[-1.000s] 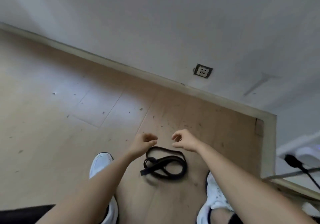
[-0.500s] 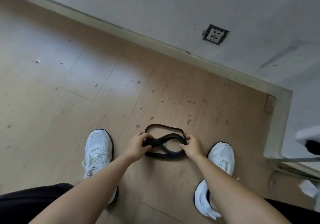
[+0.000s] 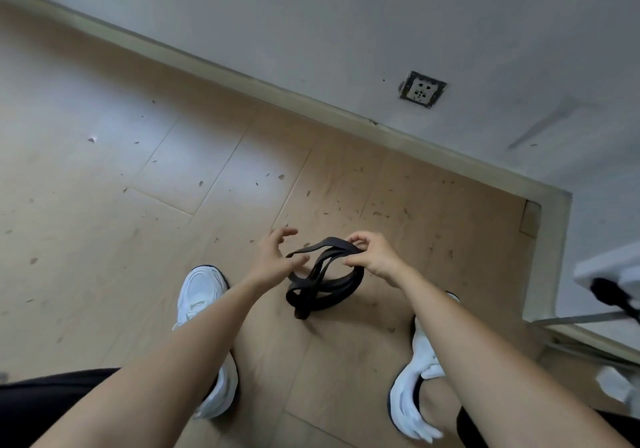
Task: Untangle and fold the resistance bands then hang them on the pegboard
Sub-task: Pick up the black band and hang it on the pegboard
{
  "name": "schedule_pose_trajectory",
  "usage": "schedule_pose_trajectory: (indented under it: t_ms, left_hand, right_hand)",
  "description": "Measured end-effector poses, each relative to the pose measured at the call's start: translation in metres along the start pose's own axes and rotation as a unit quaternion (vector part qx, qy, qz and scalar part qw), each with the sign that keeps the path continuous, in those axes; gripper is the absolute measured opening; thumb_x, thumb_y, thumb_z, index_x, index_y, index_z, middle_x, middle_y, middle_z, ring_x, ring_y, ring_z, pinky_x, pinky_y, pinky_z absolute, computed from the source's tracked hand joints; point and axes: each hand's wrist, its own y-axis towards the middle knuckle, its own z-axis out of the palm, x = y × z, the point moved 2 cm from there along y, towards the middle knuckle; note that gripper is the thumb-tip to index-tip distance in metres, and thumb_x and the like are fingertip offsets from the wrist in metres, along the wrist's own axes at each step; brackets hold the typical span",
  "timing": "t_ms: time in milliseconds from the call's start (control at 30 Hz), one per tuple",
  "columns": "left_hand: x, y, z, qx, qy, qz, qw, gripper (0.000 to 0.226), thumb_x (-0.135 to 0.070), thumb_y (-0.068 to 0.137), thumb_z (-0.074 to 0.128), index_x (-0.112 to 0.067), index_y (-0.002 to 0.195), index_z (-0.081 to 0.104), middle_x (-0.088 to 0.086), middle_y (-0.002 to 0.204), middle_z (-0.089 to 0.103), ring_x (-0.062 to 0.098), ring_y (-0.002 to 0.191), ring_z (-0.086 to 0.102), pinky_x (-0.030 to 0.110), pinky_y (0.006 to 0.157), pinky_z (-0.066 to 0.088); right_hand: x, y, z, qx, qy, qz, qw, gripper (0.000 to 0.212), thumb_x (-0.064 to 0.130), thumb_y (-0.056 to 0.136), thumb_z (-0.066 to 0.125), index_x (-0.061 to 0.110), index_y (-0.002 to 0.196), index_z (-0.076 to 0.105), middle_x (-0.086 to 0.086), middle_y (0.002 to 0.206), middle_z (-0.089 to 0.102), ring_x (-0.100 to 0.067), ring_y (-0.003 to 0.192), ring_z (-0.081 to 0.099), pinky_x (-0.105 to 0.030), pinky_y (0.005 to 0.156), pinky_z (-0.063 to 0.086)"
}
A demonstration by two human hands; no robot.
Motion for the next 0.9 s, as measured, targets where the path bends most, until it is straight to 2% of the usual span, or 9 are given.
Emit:
schedule_pose_trajectory:
  t_ms: [67, 133, 200, 300, 433, 567, 700, 800, 900]
  left_hand:
    - [-0.035, 0.008, -0.013, 0.055, 0.035, 0.047, 0.997, 0.068, -0.054, 0.065, 0.079, -0.045, 0.128, 0.055, -0.01, 0.137, 0.052, 0.015, 0.131, 0.045, 0.037, 0.107, 0.039]
    - [-0.066, 0.011, -0.02, 0.146, 0.046, 0.073, 0.985, 0.074, -0.04, 0.073, 0.086, -0.036, 0.14, 0.053, -0.008, 0.144, 0.053, 0.014, 0.138, 0.044, 0.033, 0.113, 0.034]
    - [-0.086, 0.011, -0.022, 0.2, 0.046, 0.085, 0.975, 0.069, -0.029, 0.077, 0.086, -0.026, 0.14, 0.056, -0.005, 0.139, 0.059, 0.013, 0.131, 0.052, 0.032, 0.111, 0.04]
    - [-0.111, 0.002, -0.023, 0.188, 0.041, 0.129, 0.973, 0.046, -0.038, 0.079, 0.081, -0.021, 0.118, 0.066, 0.005, 0.111, 0.068, 0.026, 0.101, 0.066, 0.05, 0.091, 0.056]
    - [-0.146, -0.01, -0.029, 0.151, -0.007, 0.156, 0.976, 0.034, -0.035, 0.084, 0.079, -0.011, 0.101, 0.062, 0.007, 0.091, 0.063, 0.027, 0.086, 0.063, 0.04, 0.076, 0.051]
    - [-0.178, -0.021, -0.049, 0.182, -0.042, 0.163, 0.969, 0.032, -0.029, 0.087, 0.08, -0.005, 0.099, 0.063, 0.008, 0.086, 0.067, 0.027, 0.085, 0.071, 0.046, 0.085, 0.057]
    - [-0.213, -0.038, -0.072, 0.188, -0.075, 0.191, 0.961, 0.015, -0.015, 0.092, 0.075, -0.009, 0.089, 0.062, 0.006, 0.078, 0.062, 0.022, 0.075, 0.068, 0.036, 0.076, 0.056]
    - [-0.233, -0.049, -0.087, 0.18, -0.088, 0.21, 0.957, 0.015, -0.013, 0.092, 0.074, -0.008, 0.087, 0.061, 0.003, 0.074, 0.058, 0.021, 0.073, 0.061, 0.038, 0.077, 0.053]
    - [-0.24, -0.057, -0.105, 0.162, -0.068, 0.225, 0.958, 0.02, -0.017, 0.092, 0.074, -0.001, 0.09, 0.063, 0.004, 0.074, 0.058, 0.022, 0.074, 0.06, 0.034, 0.073, 0.048]
  right_hand:
    - [0.034, -0.001, -0.007, 0.024, -0.06, -0.044, 0.997, 0.03, 0.002, 0.071, 0.082, 0.013, 0.096, 0.071, -0.009, 0.087, 0.073, -0.013, 0.072, 0.063, -0.025, 0.068, 0.05]
    - [0.065, -0.006, -0.015, 0.048, -0.109, -0.078, 0.99, 0.029, 0.003, 0.071, 0.08, 0.014, 0.097, 0.072, -0.008, 0.085, 0.072, -0.013, 0.069, 0.061, -0.023, 0.064, 0.049]
    - [0.091, -0.014, -0.024, 0.059, -0.15, -0.102, 0.982, 0.03, 0.003, 0.072, 0.078, 0.015, 0.099, 0.073, -0.006, 0.088, 0.071, -0.013, 0.07, 0.063, -0.021, 0.062, 0.051]
    - [0.122, -0.028, -0.042, 0.047, -0.178, -0.13, 0.974, 0.031, 0.003, 0.071, 0.077, 0.016, 0.1, 0.074, 0.0, 0.086, 0.072, -0.012, 0.072, 0.064, -0.022, 0.066, 0.053]
    - [0.153, -0.049, -0.067, 0.025, -0.172, -0.174, 0.969, 0.028, 0.011, 0.072, 0.082, 0.019, 0.097, 0.073, 0.0, 0.087, 0.074, -0.01, 0.077, 0.068, -0.025, 0.071, 0.054]
    - [0.168, -0.067, -0.081, 0.02, -0.148, -0.196, 0.969, 0.027, 0.013, 0.073, 0.081, 0.021, 0.097, 0.072, -0.004, 0.09, 0.075, -0.011, 0.079, 0.069, -0.027, 0.074, 0.053]
    - [0.168, -0.075, -0.082, 0.014, -0.114, -0.191, 0.975, 0.026, 0.012, 0.07, 0.076, 0.02, 0.095, 0.072, -0.008, 0.088, 0.072, -0.014, 0.08, 0.067, -0.032, 0.077, 0.052]
    - [0.158, -0.082, -0.077, 0.012, -0.079, -0.194, 0.978, 0.02, 0.008, 0.073, 0.079, 0.018, 0.089, 0.073, -0.001, 0.084, 0.07, -0.015, 0.083, 0.066, -0.038, 0.085, 0.053]
    - [0.154, -0.09, -0.076, 0.006, -0.017, -0.193, 0.981, 0.015, 0.008, 0.079, 0.08, 0.013, 0.092, 0.074, -0.001, 0.089, 0.072, -0.016, 0.088, 0.068, -0.035, 0.089, 0.052]
